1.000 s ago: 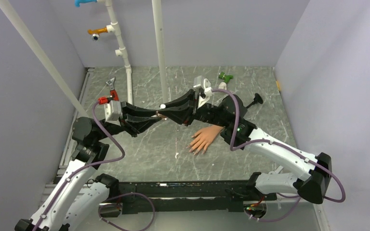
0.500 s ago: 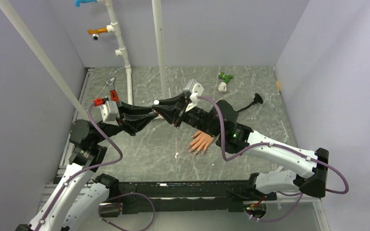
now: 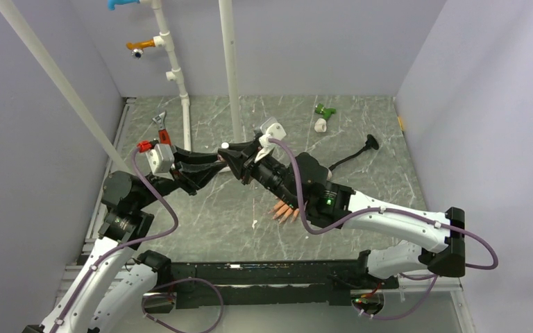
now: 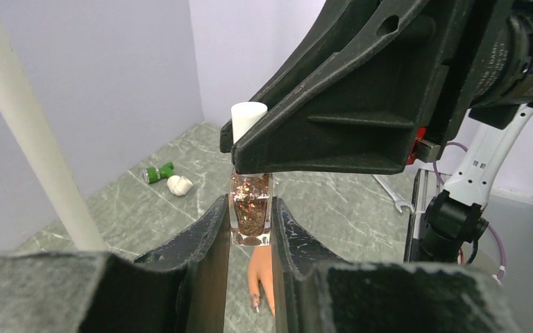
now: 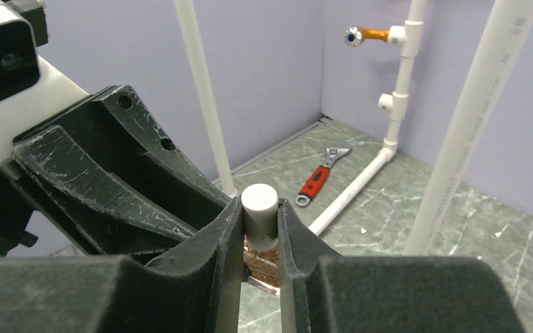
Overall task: Paint the nails
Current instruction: Screw the nail polish bottle, then place the nail polish bottle at the center of the board.
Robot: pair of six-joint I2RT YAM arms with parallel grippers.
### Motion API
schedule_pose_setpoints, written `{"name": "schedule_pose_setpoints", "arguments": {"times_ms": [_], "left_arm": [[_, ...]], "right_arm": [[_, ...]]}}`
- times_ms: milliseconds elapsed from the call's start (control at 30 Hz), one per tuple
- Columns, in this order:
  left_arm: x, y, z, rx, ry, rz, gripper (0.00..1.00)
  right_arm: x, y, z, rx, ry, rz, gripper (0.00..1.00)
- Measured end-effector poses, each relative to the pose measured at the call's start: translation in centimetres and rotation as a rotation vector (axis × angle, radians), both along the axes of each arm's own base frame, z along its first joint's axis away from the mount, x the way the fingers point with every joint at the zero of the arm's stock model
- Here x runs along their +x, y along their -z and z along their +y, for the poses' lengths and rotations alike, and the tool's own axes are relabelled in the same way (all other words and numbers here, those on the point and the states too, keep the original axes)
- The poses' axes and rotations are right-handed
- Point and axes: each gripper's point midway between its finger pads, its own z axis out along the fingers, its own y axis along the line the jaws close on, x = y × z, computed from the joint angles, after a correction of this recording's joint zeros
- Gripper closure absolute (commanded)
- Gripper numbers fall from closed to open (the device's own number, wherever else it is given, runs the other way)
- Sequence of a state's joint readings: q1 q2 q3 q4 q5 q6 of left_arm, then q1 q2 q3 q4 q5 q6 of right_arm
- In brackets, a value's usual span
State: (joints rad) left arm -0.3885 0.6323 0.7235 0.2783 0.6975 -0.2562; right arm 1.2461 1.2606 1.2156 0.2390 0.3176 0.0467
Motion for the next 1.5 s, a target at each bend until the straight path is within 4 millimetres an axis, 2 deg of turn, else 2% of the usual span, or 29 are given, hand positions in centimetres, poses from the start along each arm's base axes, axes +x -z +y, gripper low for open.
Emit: {"name": "schedule_pose_setpoints", "arguments": {"times_ms": [200, 233, 267, 333, 367, 433, 533, 867, 1100, 1333, 1500], "left_arm": [[0.5, 0.2, 0.2, 0.0, -0.025, 0.013, 1.0], [0.5, 0.2, 0.2, 0.0, -0.026, 0.013, 1.0], [0.5, 0.2, 0.2, 0.0, -0.026, 0.013, 1.0], [0.4, 0.2, 0.2, 0.001, -0.025, 0.012, 1.0], [0.4, 0.2, 0.2, 0.001, -0.024, 0.012, 1.0], [0.8, 0.0, 0.4, -0.008, -0.045, 0.003, 1.0], [1.2, 0.0, 0.6, -0.012, -0.071, 0.006, 1.0], [1.6, -0.5, 0.8, -0.024, -0.095, -0.016, 1.0], [1.2, -0.7, 0.7, -0.023, -0.077, -0.032, 1.0], [-0.4, -0.7, -0.9, -0.005, 0.074, -0.056, 1.0], [-1.3, 0.2, -2.2, 0.02, 0.214, -0.028, 1.0]], "right_arm": [[0.6, 0.2, 0.1, -0.01, 0.069, 0.041, 1.0], [0.6, 0.2, 0.1, -0.01, 0.072, 0.045, 0.95], [0.6, 0.3, 0.1, -0.009, 0.076, 0.05, 0.83], [0.6, 0.3, 0.0, -0.006, 0.086, 0.057, 0.53], [0.5, 0.3, 0.0, -0.003, 0.087, 0.059, 0.42], [-0.2, 0.7, 0.4, -0.01, 0.065, 0.073, 0.28], [-1.2, 0.5, 0.6, 0.003, 0.032, 0.079, 0.17], [-2.2, 1.9, -1.2, -0.028, 0.01, 0.059, 0.12], [-3.4, 2.0, -4.2, -0.027, -0.052, -0.026, 0.12], [-2.0, 0.5, -8.3, 0.047, -0.109, -0.107, 0.12], [-1.9, 0.2, -9.2, 0.031, -0.206, -0.163, 0.13]]}}
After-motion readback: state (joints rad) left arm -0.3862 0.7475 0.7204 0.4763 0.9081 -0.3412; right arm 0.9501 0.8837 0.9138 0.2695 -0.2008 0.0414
